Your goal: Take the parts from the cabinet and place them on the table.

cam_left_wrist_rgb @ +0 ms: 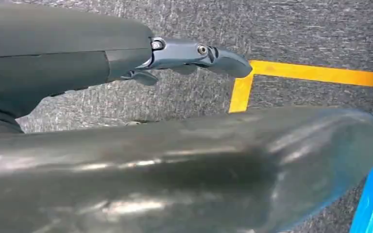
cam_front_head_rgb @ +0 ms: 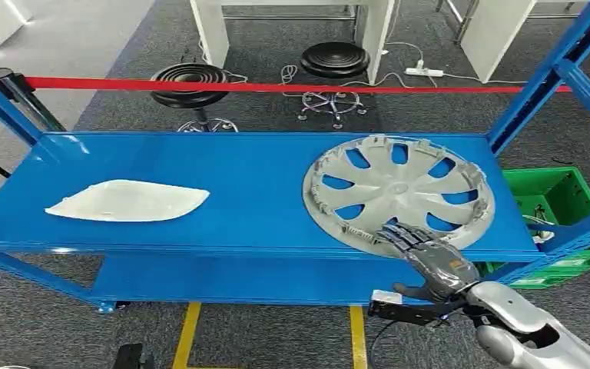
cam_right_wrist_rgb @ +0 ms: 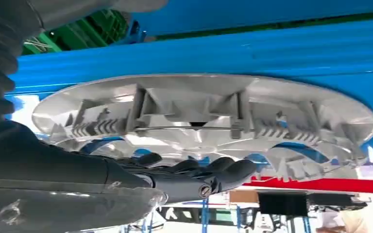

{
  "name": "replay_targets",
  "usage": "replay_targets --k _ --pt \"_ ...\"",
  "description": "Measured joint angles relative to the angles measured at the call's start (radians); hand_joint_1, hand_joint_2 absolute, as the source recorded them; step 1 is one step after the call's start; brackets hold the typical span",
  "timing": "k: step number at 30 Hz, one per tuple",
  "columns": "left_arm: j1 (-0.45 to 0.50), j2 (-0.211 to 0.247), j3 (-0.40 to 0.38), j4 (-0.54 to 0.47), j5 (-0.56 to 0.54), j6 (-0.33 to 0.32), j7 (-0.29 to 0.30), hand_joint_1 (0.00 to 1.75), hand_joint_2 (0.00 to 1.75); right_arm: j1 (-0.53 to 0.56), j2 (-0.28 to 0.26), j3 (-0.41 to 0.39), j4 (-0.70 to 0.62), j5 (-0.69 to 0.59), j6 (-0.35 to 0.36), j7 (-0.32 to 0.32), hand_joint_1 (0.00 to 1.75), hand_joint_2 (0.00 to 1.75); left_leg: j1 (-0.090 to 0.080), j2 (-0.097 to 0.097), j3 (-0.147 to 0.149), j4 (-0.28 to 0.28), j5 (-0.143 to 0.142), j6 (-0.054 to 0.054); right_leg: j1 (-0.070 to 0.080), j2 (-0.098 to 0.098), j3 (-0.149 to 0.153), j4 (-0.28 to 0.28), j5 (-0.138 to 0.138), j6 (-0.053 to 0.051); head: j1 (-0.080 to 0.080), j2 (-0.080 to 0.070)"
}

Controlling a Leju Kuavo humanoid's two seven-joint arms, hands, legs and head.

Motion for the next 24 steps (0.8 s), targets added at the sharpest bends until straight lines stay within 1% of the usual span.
replay_targets --k 24 --pt "-0.006 -0.004 0.000 0.000 -0.013 -0.003 0.005 0.00 0.00 0.023 -0.008 -0.030 -0.019 0.002 0.002 0.002 0.00 1.75 0.000 0.000 0.000 0.000 0.000 0.000 0.000 0.000 0.000 0.000 0.000 0.000 0.000 0.000"
